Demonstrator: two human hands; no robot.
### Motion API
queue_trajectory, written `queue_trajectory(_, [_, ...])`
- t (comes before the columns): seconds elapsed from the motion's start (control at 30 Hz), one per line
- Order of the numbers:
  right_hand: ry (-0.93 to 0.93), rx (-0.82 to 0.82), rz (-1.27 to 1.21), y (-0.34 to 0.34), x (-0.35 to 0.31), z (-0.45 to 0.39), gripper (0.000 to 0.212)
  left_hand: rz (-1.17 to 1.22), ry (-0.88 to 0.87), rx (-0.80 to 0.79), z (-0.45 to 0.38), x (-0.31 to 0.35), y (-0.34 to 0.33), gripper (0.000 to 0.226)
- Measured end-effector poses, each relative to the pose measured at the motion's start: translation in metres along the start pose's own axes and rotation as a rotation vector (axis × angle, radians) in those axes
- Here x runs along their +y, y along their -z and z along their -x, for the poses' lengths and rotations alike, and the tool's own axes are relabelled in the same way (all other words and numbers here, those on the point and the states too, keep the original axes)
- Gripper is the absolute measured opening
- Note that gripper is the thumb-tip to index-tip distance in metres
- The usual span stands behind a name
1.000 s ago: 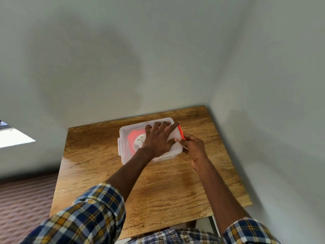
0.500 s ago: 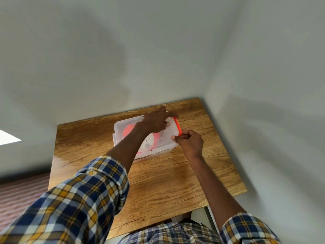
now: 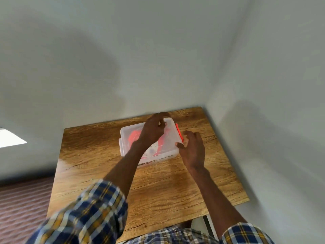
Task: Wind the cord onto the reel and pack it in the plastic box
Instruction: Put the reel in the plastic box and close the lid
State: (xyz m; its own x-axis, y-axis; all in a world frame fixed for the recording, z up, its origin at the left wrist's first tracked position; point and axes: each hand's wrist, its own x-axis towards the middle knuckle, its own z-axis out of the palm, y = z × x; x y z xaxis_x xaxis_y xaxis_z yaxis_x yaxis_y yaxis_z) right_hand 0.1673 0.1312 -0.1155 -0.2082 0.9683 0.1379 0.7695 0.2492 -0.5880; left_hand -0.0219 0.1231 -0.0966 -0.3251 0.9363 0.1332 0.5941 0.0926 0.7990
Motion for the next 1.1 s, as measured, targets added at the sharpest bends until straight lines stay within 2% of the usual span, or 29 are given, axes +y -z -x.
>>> queue_trajectory(0.1, [0.202, -0.014, 0.009, -0.003, -0.023, -0.003, 0.044, -0.002, 0.097, 0.539, 0.046, -0.026, 0.025, 0.033])
queue_trajectory(0.17, [0.315, -0.091, -0.058, -0.012, -0.045, -0.006, 0.04, 0.009, 0.322, 0.728, 0.078, -0.049, 0.041, 0.035])
queue_trajectory(0.23, [0.451, -0.223, -0.126, -0.025, -0.071, -0.012, 0.035, 0.21, 0.666, 0.726, 0.107, -0.067, 0.055, 0.043])
queue_trajectory(0.27, [0.515, -0.308, -0.141, -0.033, -0.084, -0.014, 0.032, 0.357, 0.794, 0.655, 0.118, -0.073, 0.059, 0.05])
queue_trajectory(0.33, [0.63, -0.447, -0.12, -0.048, -0.106, -0.02, 0.029, 0.586, 0.913, 0.426, 0.136, -0.081, 0.064, 0.053])
queue_trajectory(0.4, [0.747, -0.543, -0.04, -0.065, -0.129, -0.027, 0.029, 0.713, 0.928, 0.284, 0.151, -0.083, 0.065, 0.055])
queue_trajectory(0.47, [0.855, -0.596, 0.104, -0.08, -0.148, -0.035, 0.031, 0.79, 0.901, 0.245, 0.155, -0.081, 0.063, 0.057])
queue_trajectory(0.57, [0.928, -0.732, 0.254, -0.099, -0.167, -0.046, 0.03, 0.838, 0.85, 0.288, 0.155, -0.076, 0.06, 0.047])
queue_trajectory(0.77, [0.861, -1.095, 0.386, -0.12, -0.191, -0.072, 0.042, 0.891, 0.763, 0.474, 0.152, -0.068, 0.054, 0.039])
queue_trajectory(0.87, [0.82, -1.192, 0.321, -0.119, -0.193, -0.08, 0.035, 0.629, 0.66, 0.585, 0.148, -0.063, 0.05, 0.023])
queue_trajectory(0.93, [0.756, -1.204, 0.175, -0.117, -0.186, -0.082, 0.027, 0.44, 0.623, 0.672, 0.145, -0.059, 0.041, 0.018])
queue_trajectory(1.03, [0.63, -1.155, -0.075, -0.113, -0.173, -0.078, 0.018, 0.329, 0.589, 0.742, 0.144, -0.057, 0.029, 0.021])
queue_trajectory(1.1, [0.619, -1.087, -0.113, -0.114, -0.17, -0.073, 0.013, 0.214, 0.571, 0.748, 0.144, -0.056, 0.024, 0.024])
